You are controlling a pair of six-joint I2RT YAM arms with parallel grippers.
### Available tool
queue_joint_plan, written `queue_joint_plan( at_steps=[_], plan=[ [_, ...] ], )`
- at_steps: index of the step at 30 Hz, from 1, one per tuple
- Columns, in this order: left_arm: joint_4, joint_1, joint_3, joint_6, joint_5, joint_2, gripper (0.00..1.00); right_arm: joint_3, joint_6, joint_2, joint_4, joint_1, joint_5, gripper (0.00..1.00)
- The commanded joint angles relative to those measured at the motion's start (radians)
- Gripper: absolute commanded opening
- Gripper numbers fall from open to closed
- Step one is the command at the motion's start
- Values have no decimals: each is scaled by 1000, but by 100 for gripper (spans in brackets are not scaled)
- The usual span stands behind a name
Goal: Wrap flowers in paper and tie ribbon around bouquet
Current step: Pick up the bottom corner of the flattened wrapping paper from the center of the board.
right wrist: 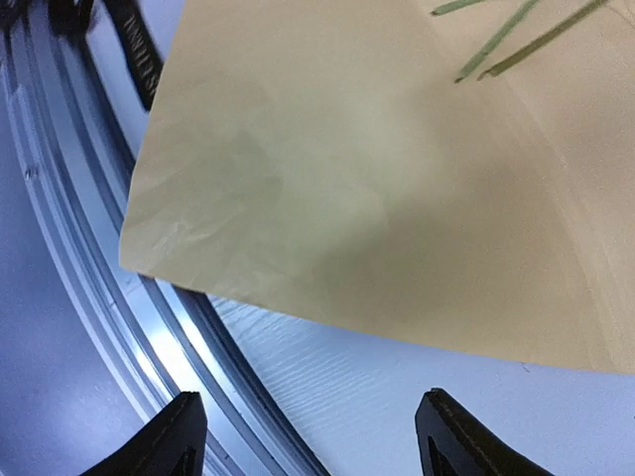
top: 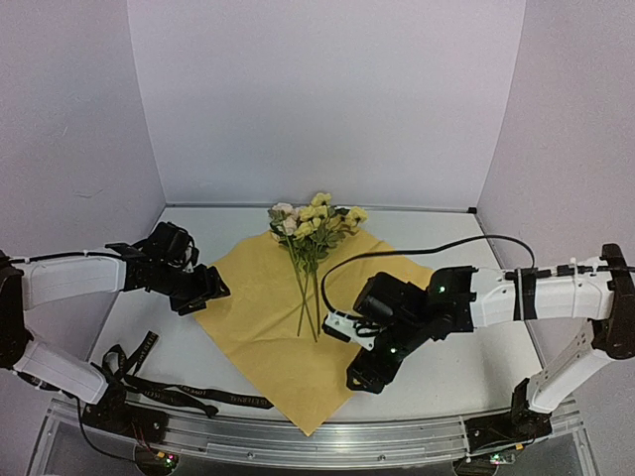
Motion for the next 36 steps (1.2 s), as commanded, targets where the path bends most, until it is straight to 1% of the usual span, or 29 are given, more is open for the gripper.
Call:
queue_joint_plan(
  at_steps=[1, 5, 9, 14, 17, 20, 24, 29, 32, 34, 36],
  plan=[
    [80, -71, 1, -38, 3, 8, 73, -23, -171, -24, 61, 125, 137, 76],
    [131, -87, -15, -42, 11, 42, 73, -4, -215, 45, 86, 243, 193, 77],
    [122, -88, -25, -19, -12, 37, 73, 53, -239, 146, 99, 323, 237, 76],
    [86, -86, -43, 7, -55, -8, 73, 133, -228, 276, 129, 364, 255, 72],
    [67, -83, -63, 13, -85, -54, 73, 165, -223, 321, 145, 380, 270, 69],
    [67, -66, -85, 17, -82, -83, 72, 192, -209, 359, 148, 386, 268, 64],
    [73, -41, -102, 25, -68, -104, 71, 204, -203, 393, 150, 387, 263, 61],
    [70, -29, -97, 37, -67, -101, 71, 206, -190, 432, 155, 385, 247, 51],
    [69, -26, -91, 42, -65, -93, 70, 202, -184, 444, 164, 380, 237, 47],
    [71, -25, -87, 43, -63, -84, 70, 198, -173, 449, 169, 369, 226, 38],
    [72, -25, -85, 44, -58, -76, 69, 190, -168, 446, 173, 361, 214, 31]
  ],
)
